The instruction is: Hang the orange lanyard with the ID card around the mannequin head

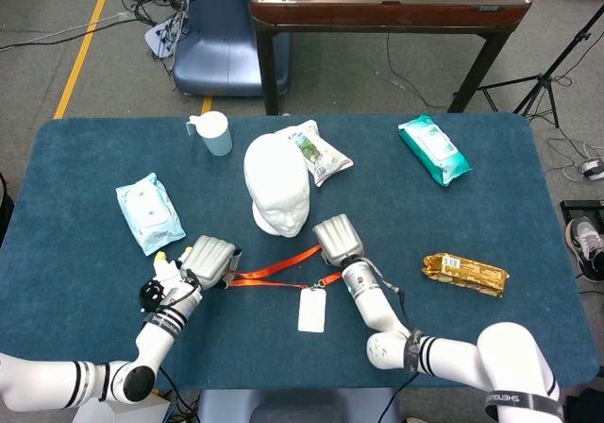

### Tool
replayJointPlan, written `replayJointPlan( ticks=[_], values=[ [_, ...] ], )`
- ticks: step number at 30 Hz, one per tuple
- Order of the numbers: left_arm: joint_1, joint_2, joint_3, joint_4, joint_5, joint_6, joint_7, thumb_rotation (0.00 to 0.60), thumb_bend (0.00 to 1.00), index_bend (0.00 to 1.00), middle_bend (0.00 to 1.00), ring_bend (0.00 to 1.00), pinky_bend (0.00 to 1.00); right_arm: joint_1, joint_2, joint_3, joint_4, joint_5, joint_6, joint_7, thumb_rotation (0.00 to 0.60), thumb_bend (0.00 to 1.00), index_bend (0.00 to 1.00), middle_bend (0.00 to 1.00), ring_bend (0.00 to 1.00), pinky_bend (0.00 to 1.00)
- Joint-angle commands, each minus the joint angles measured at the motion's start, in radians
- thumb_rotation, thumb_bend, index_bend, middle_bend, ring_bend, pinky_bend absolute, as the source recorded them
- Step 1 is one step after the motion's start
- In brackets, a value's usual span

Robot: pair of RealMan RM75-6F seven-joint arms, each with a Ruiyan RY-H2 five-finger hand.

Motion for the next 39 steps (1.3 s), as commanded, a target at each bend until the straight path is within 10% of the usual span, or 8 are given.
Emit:
replayJointPlan(
  ticks=[1, 24, 39],
  values=[
    [0.000, 0.002, -0.001, 0.000, 0.000, -0.001, -0.001, 0.600, 0.38, 0.62, 1.00, 1.00, 0.88, 0.008, -0.011, 0.005, 0.012, 0.010, -0.004, -0.005, 0.600, 0.28, 0.54, 0.90, 0.94, 1.00],
    [0.008, 0.010, -0.001, -0.002, 0.008, -0.005, -0.016, 0.600, 0.38, 0.62, 1.00, 1.00, 0.88, 0.016, -0.021, 0.009, 0.025, 0.029, -0.007, 0.005, 0.600, 0.42, 0.58, 0.90, 0.94, 1.00],
    [0.041, 0.112, -0.042, -0.134, 0.081, 0.023, -0.111, 0.600, 0.38, 0.62, 1.00, 1.00, 0.88, -0.080, 0.233, -0.041, -0.318, -0.124, 0.065, 0.127, 0.600, 0.42, 0.66, 0.90, 0.94, 1.00]
  ],
)
